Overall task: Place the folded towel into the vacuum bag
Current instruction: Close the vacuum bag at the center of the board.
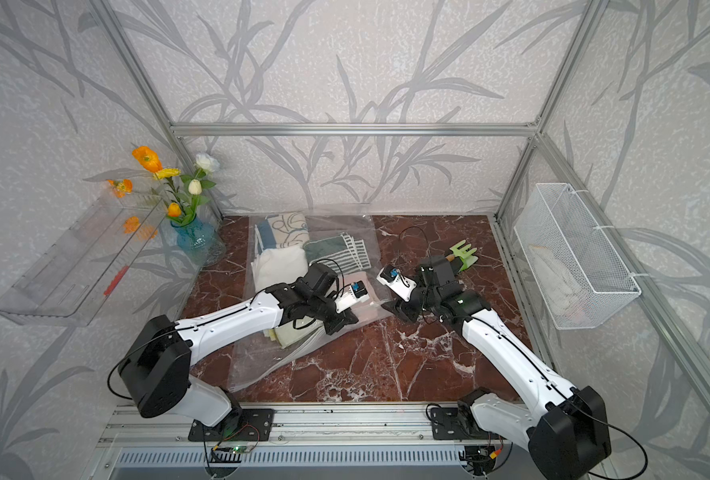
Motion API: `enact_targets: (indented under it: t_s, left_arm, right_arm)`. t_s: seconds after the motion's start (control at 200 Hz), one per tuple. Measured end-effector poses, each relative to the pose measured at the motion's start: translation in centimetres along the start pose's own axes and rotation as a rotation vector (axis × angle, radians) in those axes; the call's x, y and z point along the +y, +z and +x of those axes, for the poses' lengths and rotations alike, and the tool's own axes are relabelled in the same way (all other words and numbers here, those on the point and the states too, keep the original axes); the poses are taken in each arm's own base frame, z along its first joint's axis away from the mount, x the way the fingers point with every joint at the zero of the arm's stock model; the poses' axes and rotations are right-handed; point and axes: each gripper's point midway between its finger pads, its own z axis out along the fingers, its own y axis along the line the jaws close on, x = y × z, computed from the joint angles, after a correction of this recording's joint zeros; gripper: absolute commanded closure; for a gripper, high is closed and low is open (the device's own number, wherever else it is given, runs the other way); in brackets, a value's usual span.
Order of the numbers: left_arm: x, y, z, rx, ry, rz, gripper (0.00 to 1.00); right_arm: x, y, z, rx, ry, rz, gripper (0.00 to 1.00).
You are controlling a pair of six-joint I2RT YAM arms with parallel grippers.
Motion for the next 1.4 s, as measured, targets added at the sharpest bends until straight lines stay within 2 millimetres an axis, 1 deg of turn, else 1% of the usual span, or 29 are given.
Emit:
enact_targets:
  t_s: [0.025, 0.11, 0.185, 0.355, 0.425, 0.6, 0.68, 0.895, 1.145, 1.245, 1.295, 1.365, 1.4]
  left_arm:
    - [0.0, 0.0, 0.0, 0.001, 0.002, 0.001, 1.0]
    - [-0.1, 0.0, 0.1, 0.004, 0.005, 0.002, 1.0]
    - [-0.1, 0.0, 0.1, 0.006, 0.005, 0.003, 1.0]
    - [0.0, 0.0, 0.2, 0.007, 0.004, 0.001, 1.0]
    - [0.0, 0.0, 0.2, 0.007, 0.004, 0.0, 1.0]
    - [0.2, -0.1, 0.0, 0.003, 0.005, -0.012, 1.0]
    - [0.3, -0.1, 0.0, 0.002, 0.004, -0.018, 1.0]
    - [0.8, -0.5, -0.5, -0.017, -0.01, -0.048, 1.0]
    - [1.0, -1.2, -0.8, -0.044, -0.019, -0.068, 1.0]
    - [1.0, -1.4, -0.9, -0.049, -0.022, -0.07, 1.0]
    - [1.0, -1.4, -1.0, -0.051, -0.025, -0.07, 1.0]
    - [1.0, -1.4, -1.0, -0.053, -0.026, -0.069, 1.0]
    - [1.0, -1.4, -1.0, -0.053, -0.027, -0.068, 1.0]
  right_arm:
    - [0.1, 0.1, 0.0, 0.0, 0.001, -0.008, 0.51]
    - [0.5, 0.2, 0.0, 0.002, 0.0, -0.039, 0.62]
    - [0.9, 0.3, -0.1, -0.003, 0.0, -0.065, 0.69]
    - [1.6, 0.4, -0.3, -0.015, -0.004, -0.105, 0.72]
    - [1.9, 0.4, -0.4, -0.022, -0.006, -0.121, 0.77]
    - [2.4, 0.3, -0.7, -0.032, -0.013, -0.142, 0.96]
    - [2.5, 0.3, -0.7, -0.037, -0.013, -0.149, 1.0]
    - [3.3, 0.0, -1.3, -0.067, -0.009, -0.189, 1.0]
    - [3.6, -0.4, -1.5, -0.084, -0.011, -0.196, 1.0]
    - [3.7, -0.5, -1.7, -0.09, -0.008, -0.202, 0.9]
    - [3.8, -0.5, -1.7, -0.092, -0.007, -0.204, 0.82]
    - [3.8, -0.5, -1.7, -0.092, -0.006, -0.202, 0.67]
    - [3.6, -0.5, -1.7, -0.09, -0.007, -0.196, 0.64]
